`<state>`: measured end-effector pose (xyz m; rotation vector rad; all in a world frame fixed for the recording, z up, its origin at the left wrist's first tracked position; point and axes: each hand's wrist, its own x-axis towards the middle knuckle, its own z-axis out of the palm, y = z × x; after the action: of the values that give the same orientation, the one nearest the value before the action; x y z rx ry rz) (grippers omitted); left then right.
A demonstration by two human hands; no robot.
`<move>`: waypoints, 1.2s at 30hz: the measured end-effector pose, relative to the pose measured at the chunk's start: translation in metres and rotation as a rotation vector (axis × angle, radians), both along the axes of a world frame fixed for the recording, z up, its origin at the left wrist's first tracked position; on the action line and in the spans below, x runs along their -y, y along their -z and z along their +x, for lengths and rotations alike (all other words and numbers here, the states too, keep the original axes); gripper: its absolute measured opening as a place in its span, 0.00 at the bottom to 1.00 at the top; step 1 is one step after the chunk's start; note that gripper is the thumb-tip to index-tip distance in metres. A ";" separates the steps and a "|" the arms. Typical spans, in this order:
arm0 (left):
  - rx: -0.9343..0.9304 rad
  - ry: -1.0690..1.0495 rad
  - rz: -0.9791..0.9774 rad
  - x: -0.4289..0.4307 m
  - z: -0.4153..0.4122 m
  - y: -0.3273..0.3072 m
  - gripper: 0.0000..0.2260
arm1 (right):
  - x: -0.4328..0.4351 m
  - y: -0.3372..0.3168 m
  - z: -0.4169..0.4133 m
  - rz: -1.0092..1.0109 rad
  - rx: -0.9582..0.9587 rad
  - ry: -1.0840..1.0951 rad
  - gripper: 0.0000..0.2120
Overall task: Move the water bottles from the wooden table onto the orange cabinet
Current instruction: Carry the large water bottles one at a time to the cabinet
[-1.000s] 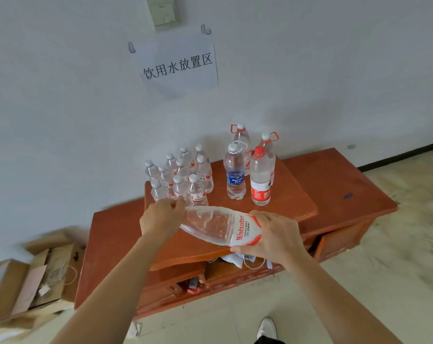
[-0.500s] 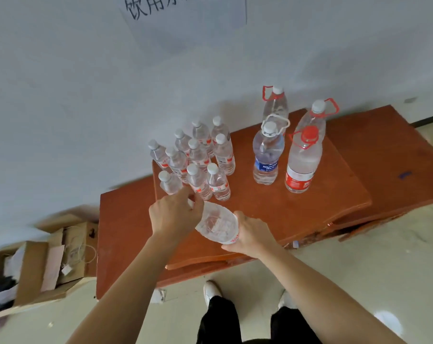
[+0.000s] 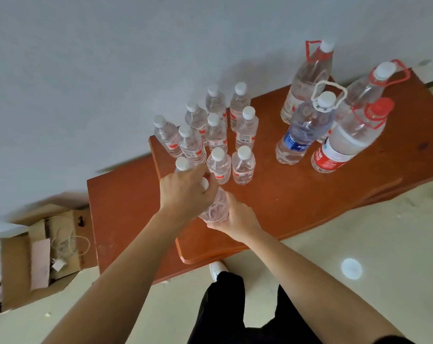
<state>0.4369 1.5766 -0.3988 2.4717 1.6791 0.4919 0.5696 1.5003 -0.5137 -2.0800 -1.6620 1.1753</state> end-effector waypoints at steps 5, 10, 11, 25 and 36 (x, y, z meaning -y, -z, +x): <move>-0.057 0.130 -0.056 0.015 -0.002 0.004 0.12 | 0.006 -0.011 0.008 -0.082 0.012 -0.085 0.44; -0.144 0.011 -0.136 0.025 -0.008 -0.003 0.22 | 0.010 -0.039 0.032 -0.080 0.143 -0.290 0.37; -0.210 -0.022 -0.169 0.027 -0.005 -0.015 0.25 | 0.009 -0.053 0.042 -0.057 0.174 -0.319 0.37; -0.113 -0.783 0.010 0.228 -0.027 -0.083 0.25 | 0.055 -0.143 0.062 0.683 -0.147 -0.446 0.28; -0.335 -1.457 0.135 0.563 -0.155 -0.137 0.23 | 0.266 -0.195 -0.151 0.749 -0.361 -1.085 0.29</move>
<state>0.2818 1.0135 -0.2620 0.9317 3.4116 0.2391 0.4184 1.2338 -0.3186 -0.4383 -2.5200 0.8014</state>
